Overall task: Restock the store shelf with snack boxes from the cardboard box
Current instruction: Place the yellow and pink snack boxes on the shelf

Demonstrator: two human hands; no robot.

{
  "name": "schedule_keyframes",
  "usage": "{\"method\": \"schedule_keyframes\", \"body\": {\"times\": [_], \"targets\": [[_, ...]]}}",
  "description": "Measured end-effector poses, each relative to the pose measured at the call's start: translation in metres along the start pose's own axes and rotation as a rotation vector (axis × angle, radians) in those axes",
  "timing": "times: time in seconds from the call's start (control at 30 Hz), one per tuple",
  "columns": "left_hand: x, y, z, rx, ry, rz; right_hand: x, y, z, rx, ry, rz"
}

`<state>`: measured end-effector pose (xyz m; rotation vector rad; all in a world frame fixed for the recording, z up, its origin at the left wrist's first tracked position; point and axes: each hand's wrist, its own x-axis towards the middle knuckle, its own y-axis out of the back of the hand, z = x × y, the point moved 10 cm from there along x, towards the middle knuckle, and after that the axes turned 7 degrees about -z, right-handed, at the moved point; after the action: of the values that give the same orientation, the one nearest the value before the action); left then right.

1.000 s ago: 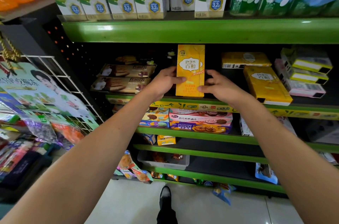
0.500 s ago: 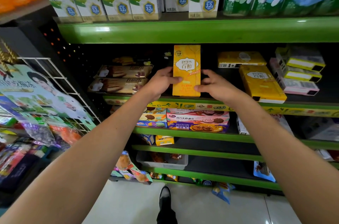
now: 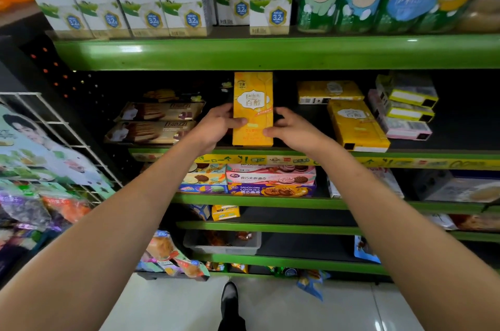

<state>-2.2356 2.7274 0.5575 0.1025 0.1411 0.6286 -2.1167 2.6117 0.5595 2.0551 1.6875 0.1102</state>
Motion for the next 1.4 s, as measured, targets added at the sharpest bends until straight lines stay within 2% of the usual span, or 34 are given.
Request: {"method": "schedule_keyframes", "body": {"times": [0.07, 0.1, 0.17, 0.23, 0.3, 0.37, 0.47, 0.57, 0.7, 0.97, 1.13, 1.4], "targets": [[0.001, 0.001, -0.001, -0.006, -0.01, -0.011, -0.01, 0.007, -0.01, -0.083, 0.009, 0.039], [0.002, 0.003, -0.002, -0.009, -0.008, -0.008, -0.018, 0.019, -0.016, -0.16, 0.032, 0.112], [0.003, 0.006, -0.005, -0.014, 0.006, 0.0, -0.042, 0.055, -0.028, -0.432, 0.069, 0.354], [0.002, 0.006, -0.006, -0.014, 0.009, -0.006, -0.073, 0.089, -0.032, -0.75, 0.002, 0.582], [0.002, 0.004, -0.005, -0.01, 0.012, -0.016, -0.092, 0.112, -0.013, -0.935, -0.181, 0.63], [0.002, 0.004, -0.003, -0.004, 0.014, -0.019, -0.103, 0.125, 0.015, -0.976, -0.38, 0.544], [0.001, 0.003, -0.003, 0.0, 0.016, -0.025, -0.105, 0.128, 0.047, -0.871, -0.499, 0.42], [0.0, 0.005, -0.004, -0.001, 0.028, -0.017, -0.103, 0.125, 0.05, -0.649, -0.361, 0.468], [0.0, 0.003, -0.004, -0.006, 0.022, -0.021, -0.1, 0.12, 0.054, -0.131, -0.181, 0.499], [-0.005, 0.003, -0.001, -0.018, 0.033, -0.001, -0.073, 0.105, 0.046, 0.442, 0.005, 0.51], [-0.007, 0.002, -0.001, -0.014, 0.058, 0.007, -0.042, 0.08, 0.021, 0.419, 0.112, 0.432], [-0.006, 0.006, -0.003, -0.042, 0.044, 0.034, -0.017, 0.06, 0.031, 0.281, 0.037, 0.281]]}}
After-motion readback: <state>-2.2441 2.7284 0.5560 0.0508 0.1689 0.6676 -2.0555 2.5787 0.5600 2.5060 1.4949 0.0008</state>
